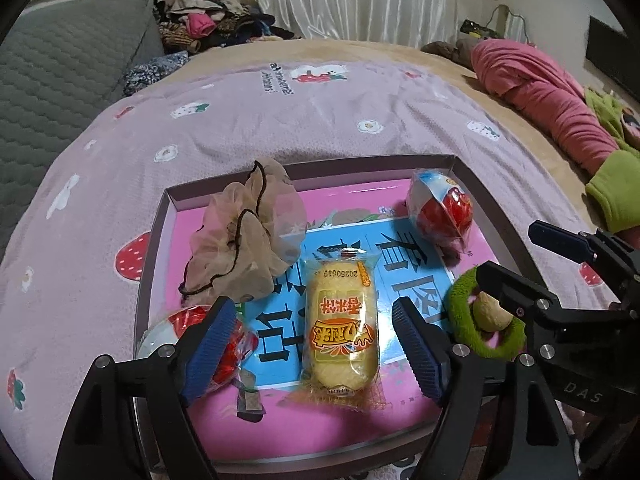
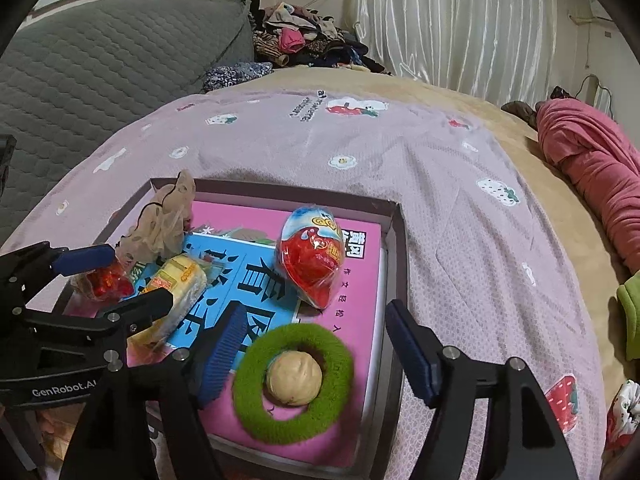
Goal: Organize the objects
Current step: 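Open both tools to release the yellow bun and green ring in the tray, then withdraw both open tools from the tray toward the bagged cake and Oreo packet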
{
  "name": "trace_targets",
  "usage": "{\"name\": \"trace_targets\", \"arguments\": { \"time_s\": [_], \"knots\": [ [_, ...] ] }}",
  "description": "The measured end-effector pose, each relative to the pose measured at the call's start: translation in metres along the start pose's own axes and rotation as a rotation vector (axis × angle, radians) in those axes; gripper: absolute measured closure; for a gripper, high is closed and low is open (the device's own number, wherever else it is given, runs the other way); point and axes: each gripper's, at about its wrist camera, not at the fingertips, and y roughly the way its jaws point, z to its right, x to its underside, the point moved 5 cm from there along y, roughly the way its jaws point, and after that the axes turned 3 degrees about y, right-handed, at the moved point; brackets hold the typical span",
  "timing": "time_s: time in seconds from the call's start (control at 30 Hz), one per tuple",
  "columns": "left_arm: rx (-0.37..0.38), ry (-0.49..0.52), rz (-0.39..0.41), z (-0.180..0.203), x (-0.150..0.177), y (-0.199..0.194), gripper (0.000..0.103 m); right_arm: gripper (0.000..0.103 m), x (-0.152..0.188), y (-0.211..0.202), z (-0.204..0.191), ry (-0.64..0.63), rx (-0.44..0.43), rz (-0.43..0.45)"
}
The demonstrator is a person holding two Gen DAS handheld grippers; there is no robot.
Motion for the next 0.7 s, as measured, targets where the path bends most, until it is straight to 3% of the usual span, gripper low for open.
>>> {"name": "trace_targets", "arguments": {
  "time_s": [0.1,0.4,0.7],
  "knots": [
    [-0.021,0.002,0.003,-0.003,0.000,-0.005,0.017,0.027,-0.002,-0.006,0.000,0.001,0.002,0.019],
    [-0.060,0.001,0.044,-0.009,0.005,-0.035,0.017,0.017,-0.007,-0.041,-0.005,0.020,0.011,0.082],
    [-0.087,0.001,0.123,-0.005,0.015,-0.090,0.016,0.011,0.002,-0.084,-0.009,0.093,-0.034,0.095]
  ]
}}
